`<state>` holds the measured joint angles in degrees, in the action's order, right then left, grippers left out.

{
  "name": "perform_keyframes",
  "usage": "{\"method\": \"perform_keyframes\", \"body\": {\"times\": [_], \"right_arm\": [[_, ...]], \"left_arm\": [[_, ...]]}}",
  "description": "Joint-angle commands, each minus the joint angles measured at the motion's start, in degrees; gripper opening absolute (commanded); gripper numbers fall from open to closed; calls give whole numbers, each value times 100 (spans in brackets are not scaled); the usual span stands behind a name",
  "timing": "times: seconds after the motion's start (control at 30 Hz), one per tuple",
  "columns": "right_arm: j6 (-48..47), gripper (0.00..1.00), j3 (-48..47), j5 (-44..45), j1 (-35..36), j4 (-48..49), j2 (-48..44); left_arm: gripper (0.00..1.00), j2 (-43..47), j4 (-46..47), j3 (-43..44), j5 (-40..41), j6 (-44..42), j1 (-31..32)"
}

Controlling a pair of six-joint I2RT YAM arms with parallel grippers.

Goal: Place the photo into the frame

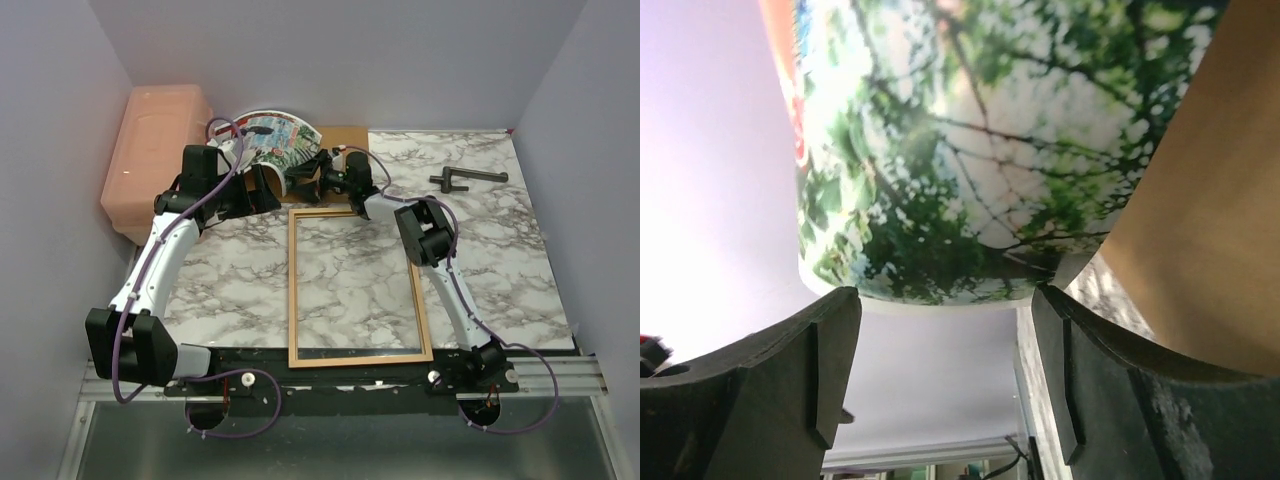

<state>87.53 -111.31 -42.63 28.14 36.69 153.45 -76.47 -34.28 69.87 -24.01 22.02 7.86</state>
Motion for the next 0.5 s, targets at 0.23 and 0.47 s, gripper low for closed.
{"method": "perform_keyframes", "body": {"times": [0.23, 0.47], "right_arm": [[167, 82, 102, 615, -192, 1059, -111], [179, 83, -507, 537, -241, 964, 272]], "left_arm": [[99, 175, 264, -223, -143, 20, -206], [99, 222, 386, -266, -169, 88, -265]]}}
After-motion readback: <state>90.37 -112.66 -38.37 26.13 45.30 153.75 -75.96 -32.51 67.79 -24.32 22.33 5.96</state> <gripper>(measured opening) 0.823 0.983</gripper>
